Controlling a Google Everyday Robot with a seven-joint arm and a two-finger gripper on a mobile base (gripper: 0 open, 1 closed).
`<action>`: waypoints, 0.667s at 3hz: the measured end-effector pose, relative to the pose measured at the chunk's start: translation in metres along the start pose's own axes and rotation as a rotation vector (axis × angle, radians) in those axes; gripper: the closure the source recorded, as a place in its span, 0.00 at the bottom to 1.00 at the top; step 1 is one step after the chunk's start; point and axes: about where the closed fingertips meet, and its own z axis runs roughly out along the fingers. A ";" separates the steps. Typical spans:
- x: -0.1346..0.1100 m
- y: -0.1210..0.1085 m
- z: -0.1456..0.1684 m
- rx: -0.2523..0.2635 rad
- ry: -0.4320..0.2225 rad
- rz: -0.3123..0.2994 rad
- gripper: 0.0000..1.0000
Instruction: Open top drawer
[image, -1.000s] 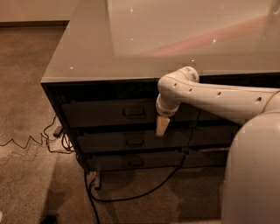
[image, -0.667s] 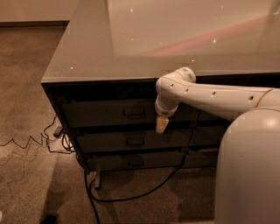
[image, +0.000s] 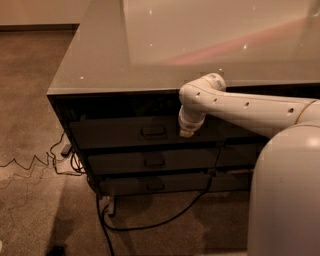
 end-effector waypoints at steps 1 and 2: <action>-0.001 -0.002 -0.006 0.000 0.000 0.000 0.88; -0.002 -0.004 -0.012 0.000 0.000 0.000 1.00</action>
Offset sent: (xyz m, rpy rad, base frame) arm 0.0000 0.0000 0.0050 0.0000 0.0000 0.0000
